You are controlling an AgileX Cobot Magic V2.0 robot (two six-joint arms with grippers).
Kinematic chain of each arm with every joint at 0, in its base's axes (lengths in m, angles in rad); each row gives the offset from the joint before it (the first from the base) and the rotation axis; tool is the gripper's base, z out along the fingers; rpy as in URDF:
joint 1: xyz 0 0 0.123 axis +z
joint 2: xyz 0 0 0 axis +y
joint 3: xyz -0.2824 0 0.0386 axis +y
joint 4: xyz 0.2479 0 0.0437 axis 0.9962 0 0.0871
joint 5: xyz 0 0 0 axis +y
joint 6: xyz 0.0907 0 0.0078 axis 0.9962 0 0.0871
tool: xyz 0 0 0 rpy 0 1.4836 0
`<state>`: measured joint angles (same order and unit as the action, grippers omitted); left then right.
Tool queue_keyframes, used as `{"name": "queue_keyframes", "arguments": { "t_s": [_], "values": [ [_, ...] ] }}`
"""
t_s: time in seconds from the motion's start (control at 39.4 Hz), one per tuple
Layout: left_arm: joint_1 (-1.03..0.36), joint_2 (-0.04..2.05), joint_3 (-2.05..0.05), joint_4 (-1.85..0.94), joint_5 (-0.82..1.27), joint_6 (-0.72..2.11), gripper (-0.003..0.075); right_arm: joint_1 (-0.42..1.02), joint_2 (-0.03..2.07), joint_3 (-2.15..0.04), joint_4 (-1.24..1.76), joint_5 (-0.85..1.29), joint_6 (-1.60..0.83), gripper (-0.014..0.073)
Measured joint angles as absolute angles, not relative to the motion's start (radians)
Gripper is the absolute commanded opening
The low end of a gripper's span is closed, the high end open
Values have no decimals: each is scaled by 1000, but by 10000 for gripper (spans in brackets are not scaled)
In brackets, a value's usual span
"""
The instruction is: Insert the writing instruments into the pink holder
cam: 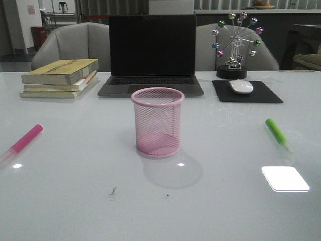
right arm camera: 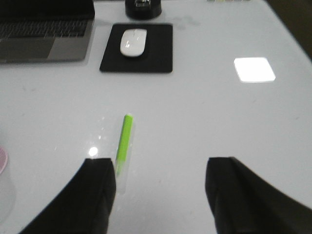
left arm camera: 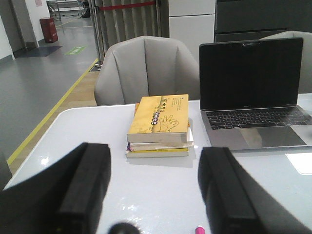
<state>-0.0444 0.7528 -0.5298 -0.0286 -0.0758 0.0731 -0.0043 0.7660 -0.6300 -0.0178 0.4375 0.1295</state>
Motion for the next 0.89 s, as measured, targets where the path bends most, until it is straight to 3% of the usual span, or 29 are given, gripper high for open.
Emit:
{"name": "queue_keyframes", "arguments": {
  "t_s": [0.3, 0.63, 0.89],
  "values": [
    [-44, 756, -540, -29, 32, 73, 417, 141, 1068, -783, 0, 499, 123, 518],
    [-44, 757, -540, -30, 71, 73, 417, 146, 1486, -1013, 0, 515, 122, 518],
    [-44, 757, -540, -30, 71, 73, 417, 146, 1805, -1301, -10, 731, 122, 518]
  ]
}}
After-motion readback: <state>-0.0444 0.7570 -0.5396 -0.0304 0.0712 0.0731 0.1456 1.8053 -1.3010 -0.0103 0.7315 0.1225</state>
